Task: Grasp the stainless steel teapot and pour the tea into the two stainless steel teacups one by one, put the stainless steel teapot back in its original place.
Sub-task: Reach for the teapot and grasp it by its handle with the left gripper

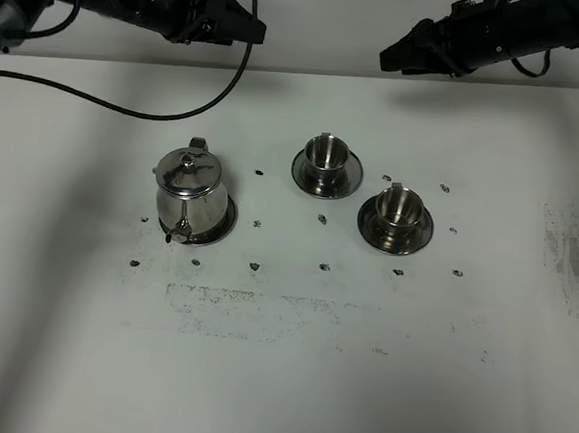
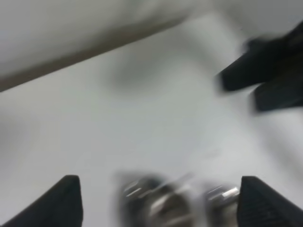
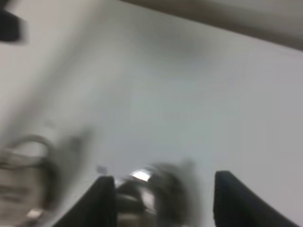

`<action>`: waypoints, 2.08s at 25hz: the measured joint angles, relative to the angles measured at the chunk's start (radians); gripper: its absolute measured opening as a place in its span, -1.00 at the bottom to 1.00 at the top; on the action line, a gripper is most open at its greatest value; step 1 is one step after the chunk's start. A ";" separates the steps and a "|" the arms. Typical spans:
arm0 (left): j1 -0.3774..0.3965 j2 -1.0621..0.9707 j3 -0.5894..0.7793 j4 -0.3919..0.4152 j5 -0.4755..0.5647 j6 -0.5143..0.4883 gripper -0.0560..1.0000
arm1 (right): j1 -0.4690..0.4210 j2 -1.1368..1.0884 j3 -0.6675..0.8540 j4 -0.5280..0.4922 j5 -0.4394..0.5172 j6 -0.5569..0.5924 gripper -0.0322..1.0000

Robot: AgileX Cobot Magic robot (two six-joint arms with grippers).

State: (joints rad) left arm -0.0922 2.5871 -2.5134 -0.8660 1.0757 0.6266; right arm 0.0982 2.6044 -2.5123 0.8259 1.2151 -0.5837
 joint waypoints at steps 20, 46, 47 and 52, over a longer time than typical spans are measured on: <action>-0.041 -0.765 0.967 0.232 -0.521 0.265 0.23 | 0.019 -0.730 0.647 -0.565 -0.046 0.261 -0.13; -0.042 -0.877 1.161 0.054 -0.685 0.420 0.22 | 0.019 -2.081 1.695 -0.581 -0.174 0.426 -0.15; -0.042 -0.877 1.161 0.053 -0.685 0.419 0.22 | 0.019 -2.115 1.710 -0.585 -0.170 0.434 -0.17; -0.042 -0.877 1.162 0.054 -0.671 0.419 0.21 | 0.019 -2.268 1.827 -0.640 -0.136 0.470 -0.23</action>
State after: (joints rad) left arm -0.1343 1.7100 -1.3517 -0.8123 0.4049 1.0457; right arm 0.1175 0.3369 -0.6858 0.1864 1.0789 -0.1137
